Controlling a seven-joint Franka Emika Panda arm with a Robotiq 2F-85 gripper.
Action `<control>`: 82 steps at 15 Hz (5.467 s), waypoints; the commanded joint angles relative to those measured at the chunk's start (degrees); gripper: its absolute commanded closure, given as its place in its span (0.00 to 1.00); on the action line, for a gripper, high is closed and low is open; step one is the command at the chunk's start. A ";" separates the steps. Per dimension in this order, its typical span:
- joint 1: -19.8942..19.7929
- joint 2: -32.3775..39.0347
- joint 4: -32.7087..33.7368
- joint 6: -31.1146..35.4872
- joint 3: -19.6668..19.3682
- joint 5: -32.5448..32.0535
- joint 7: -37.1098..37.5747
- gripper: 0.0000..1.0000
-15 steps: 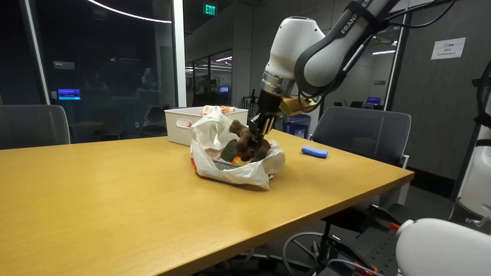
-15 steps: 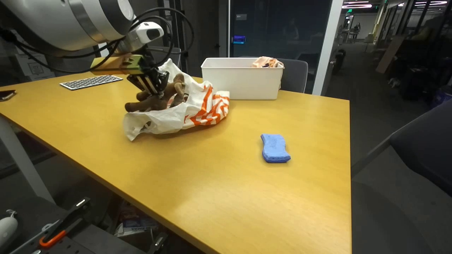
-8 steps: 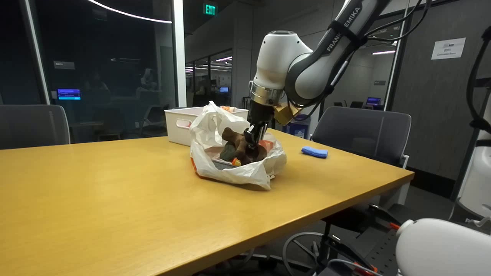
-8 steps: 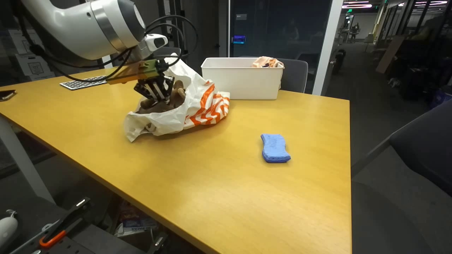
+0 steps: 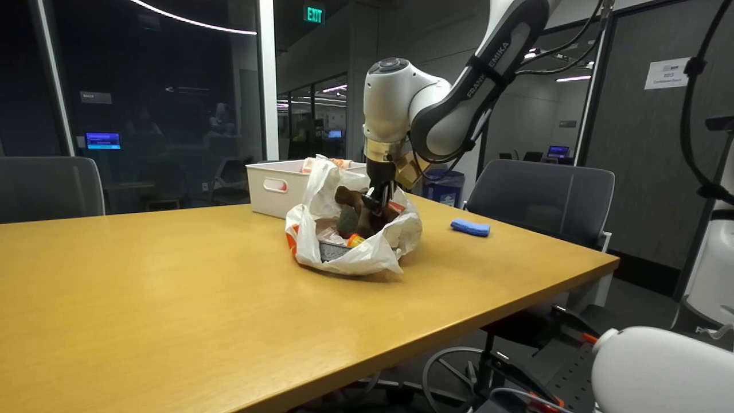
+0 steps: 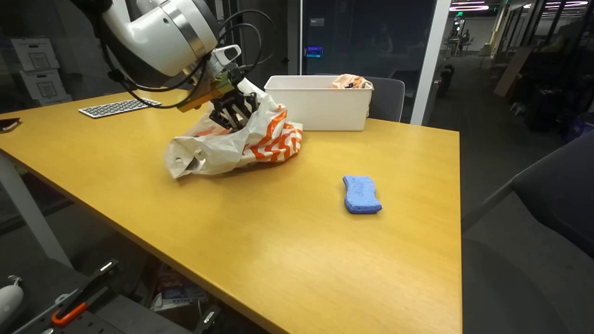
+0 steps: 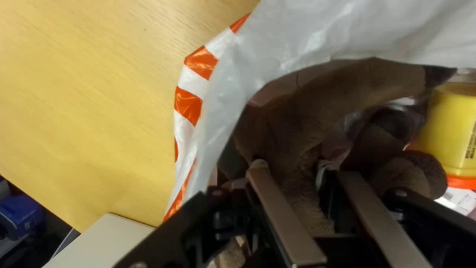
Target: Put the duster, the turnip plush toy, the yellow container, the moose toy and the blue sponge in the plastic
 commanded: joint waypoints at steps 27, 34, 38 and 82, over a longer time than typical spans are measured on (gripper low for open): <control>-19.76 -13.17 -14.05 8.42 -7.93 44.83 -19.65 0.00; -16.63 -4.38 -6.63 4.40 -10.87 17.01 2.79 0.00; -14.03 0.96 -1.20 0.04 -11.86 12.88 6.73 0.00; -4.43 -32.12 -17.86 -0.28 1.73 28.13 -14.73 0.84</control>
